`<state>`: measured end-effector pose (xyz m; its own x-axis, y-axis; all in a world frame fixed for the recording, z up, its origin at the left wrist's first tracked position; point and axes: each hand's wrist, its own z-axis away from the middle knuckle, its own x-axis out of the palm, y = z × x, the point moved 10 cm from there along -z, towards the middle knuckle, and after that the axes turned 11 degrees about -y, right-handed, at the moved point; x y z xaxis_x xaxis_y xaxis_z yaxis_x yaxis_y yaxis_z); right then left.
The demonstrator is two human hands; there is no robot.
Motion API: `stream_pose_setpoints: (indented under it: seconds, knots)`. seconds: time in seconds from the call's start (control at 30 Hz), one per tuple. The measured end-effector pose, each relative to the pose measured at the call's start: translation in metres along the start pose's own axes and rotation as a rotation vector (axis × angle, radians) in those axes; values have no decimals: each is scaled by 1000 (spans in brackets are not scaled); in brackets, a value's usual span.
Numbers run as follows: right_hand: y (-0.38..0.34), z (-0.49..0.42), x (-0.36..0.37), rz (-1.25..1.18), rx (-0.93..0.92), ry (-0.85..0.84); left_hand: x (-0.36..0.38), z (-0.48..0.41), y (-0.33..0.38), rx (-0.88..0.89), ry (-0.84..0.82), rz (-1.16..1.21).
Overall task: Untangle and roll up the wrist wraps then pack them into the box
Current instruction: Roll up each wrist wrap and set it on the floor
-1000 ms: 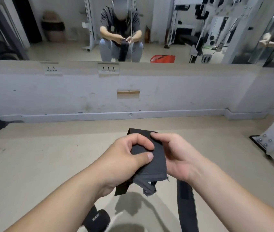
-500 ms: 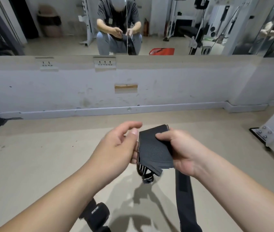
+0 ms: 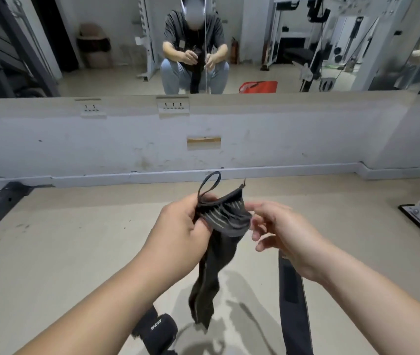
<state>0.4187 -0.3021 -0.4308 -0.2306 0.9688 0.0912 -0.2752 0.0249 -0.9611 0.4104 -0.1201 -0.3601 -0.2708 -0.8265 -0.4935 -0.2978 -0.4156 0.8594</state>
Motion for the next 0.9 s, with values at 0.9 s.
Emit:
stream_pose_setpoints:
  seconds: [0.9]
  knots:
    - [-33,11,20,-354,-278,-102,32,-4,-7,-125,-108,659]
